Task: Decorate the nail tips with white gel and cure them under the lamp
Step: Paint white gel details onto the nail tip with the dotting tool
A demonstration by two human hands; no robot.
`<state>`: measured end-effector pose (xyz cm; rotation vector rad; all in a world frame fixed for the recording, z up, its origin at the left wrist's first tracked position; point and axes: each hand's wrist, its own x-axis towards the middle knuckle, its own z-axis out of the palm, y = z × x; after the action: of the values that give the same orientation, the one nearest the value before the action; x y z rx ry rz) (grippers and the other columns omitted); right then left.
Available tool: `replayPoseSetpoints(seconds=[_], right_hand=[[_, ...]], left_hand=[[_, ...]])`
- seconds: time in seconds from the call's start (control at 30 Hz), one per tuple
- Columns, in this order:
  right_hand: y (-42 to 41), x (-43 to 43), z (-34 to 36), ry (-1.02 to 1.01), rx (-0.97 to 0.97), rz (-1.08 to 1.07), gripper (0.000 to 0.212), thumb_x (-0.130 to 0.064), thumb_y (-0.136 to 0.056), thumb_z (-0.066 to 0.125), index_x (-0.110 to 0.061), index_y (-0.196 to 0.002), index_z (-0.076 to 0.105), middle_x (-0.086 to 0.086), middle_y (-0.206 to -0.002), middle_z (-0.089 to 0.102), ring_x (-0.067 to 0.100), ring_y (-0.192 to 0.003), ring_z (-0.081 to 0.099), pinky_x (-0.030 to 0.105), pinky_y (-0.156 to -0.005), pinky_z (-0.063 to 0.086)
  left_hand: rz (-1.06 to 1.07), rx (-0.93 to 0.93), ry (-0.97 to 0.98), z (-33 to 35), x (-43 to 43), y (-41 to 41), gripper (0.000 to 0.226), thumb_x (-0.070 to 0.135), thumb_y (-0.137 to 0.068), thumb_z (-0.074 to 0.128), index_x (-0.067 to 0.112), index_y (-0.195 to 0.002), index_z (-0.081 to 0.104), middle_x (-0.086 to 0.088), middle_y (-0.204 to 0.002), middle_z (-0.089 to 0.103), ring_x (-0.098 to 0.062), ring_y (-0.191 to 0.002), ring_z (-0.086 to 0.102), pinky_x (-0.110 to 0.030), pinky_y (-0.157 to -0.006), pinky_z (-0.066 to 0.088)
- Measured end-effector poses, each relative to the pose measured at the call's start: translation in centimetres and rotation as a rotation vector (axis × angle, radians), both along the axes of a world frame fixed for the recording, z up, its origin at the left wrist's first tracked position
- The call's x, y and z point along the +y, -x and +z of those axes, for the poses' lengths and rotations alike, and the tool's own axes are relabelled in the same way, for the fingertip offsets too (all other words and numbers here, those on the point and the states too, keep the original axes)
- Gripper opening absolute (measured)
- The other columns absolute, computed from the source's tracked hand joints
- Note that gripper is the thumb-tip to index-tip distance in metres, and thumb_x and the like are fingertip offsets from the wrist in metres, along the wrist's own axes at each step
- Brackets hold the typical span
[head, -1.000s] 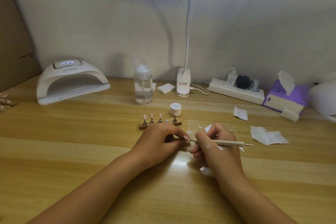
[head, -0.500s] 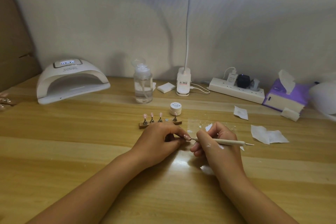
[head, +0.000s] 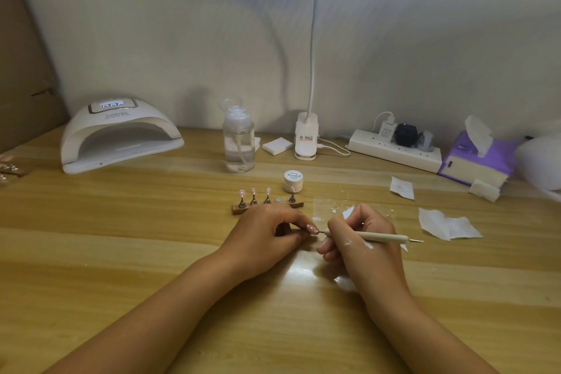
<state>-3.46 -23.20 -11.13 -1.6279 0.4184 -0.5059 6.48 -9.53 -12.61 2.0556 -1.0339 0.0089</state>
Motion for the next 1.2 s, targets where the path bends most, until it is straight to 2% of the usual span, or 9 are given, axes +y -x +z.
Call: replayPoseSetpoints(seconds=[0.13,0.43,0.77,0.9,1.07,1.2], right_hand=[[-0.02,0.07,-0.02,-0.021,-0.013,0.008,0.017,-0.003,-0.083,0.062,-0.002,-0.071,0.05,0.018,-0.058,0.068,0.018,-0.049,0.063,0.023,-0.049,0.052],[-0.08,-0.07,-0.21,-0.041,-0.028,0.005,0.018,-0.003,-0.084,0.062,-0.004,-0.071,0.049,0.018,-0.057,0.068,0.016,-0.048,0.062,0.021,-0.048,0.05],[-0.09,-0.06,-0.27,-0.011,-0.023,0.017,0.019,-0.002,-0.083,0.062,-0.005,-0.069,0.048,0.018,-0.057,0.068,0.018,-0.049,0.063,0.024,-0.05,0.051],[-0.04,-0.11,-0.27,-0.037,-0.052,0.012,0.019,-0.003,-0.086,0.062,-0.006,-0.072,0.05,0.015,-0.058,0.069,0.017,-0.049,0.063,0.022,-0.048,0.051],[-0.22,-0.03,-0.42,-0.022,-0.053,0.047,0.021,-0.01,-0.09,0.063,-0.008,-0.074,0.05,0.015,-0.063,0.071,0.021,-0.054,0.066,0.028,-0.055,0.055],[-0.21,-0.07,-0.49,0.003,-0.042,0.053,0.021,-0.011,-0.091,0.063,-0.006,-0.075,0.05,0.014,-0.063,0.072,0.02,-0.054,0.067,0.029,-0.056,0.056]], left_hand=[[0.004,-0.002,-0.002,0.05,-0.04,-0.05,0.02,0.013,-0.084,0.073,0.029,-0.095,0.078,0.018,-0.082,0.068,-0.007,-0.075,0.064,-0.022,-0.072,0.049],[0.006,0.012,0.002,0.12,-0.03,0.05,0.018,0.013,-0.085,0.073,0.027,-0.095,0.078,0.015,-0.085,0.07,-0.009,-0.076,0.064,-0.026,-0.074,0.051],[0.012,-0.001,-0.009,0.21,-0.04,0.07,0.02,0.012,-0.084,0.073,0.028,-0.095,0.078,0.021,-0.079,0.065,-0.007,-0.075,0.063,-0.019,-0.072,0.047],[0.01,0.004,-0.007,0.18,-0.05,0.07,0.018,0.014,-0.085,0.073,0.028,-0.096,0.078,0.015,-0.086,0.07,-0.007,-0.077,0.064,-0.022,-0.074,0.05],[0.007,0.003,-0.001,0.09,-0.02,0.0,0.019,0.014,-0.084,0.073,0.028,-0.096,0.078,0.018,-0.081,0.067,-0.005,-0.075,0.064,-0.015,-0.07,0.045],[0.01,-0.003,-0.001,0.06,-0.04,-0.05,0.02,0.014,-0.084,0.073,0.029,-0.095,0.078,0.018,-0.08,0.067,-0.006,-0.074,0.064,-0.02,-0.07,0.048]])
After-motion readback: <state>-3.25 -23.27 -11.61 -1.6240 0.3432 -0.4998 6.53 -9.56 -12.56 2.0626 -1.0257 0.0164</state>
